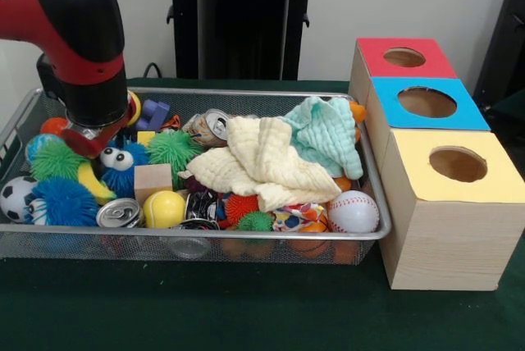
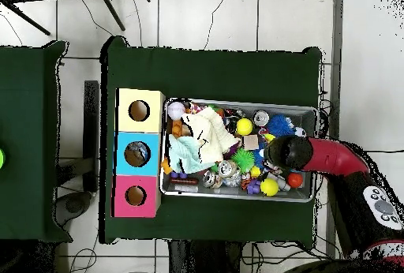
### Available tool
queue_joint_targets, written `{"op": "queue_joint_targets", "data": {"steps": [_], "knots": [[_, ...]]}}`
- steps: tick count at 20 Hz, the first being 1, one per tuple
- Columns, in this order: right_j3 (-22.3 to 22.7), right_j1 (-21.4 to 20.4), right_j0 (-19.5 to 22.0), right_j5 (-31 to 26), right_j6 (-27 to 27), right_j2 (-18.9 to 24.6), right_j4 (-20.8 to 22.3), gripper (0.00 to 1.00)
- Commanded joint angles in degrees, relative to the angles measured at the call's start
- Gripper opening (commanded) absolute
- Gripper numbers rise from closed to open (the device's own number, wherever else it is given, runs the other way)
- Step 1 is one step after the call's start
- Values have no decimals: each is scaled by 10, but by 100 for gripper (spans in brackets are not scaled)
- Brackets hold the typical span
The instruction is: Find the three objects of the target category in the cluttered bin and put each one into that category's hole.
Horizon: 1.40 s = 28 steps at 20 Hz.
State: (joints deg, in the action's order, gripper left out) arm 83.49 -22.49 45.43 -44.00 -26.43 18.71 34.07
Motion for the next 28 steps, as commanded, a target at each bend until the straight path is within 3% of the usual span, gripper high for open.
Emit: {"op": "queue_joint_targets", "data": {"steps": [1, 5, 13, 21, 26, 27, 28], "knots": [[80, 51, 29, 43, 21, 58, 10, 100], [101, 25, 20, 26, -14, 57, -3, 100], [122, -28, 20, -19, -20, 75, -46, 100], [148, -46, 29, -19, 0, 106, -72, 100], [151, -42, 35, -1, 2, 116, -66, 100], [147, -42, 32, 4, -23, 106, -68, 0], [146, -40, 35, 12, -13, 111, -61, 0]]}}
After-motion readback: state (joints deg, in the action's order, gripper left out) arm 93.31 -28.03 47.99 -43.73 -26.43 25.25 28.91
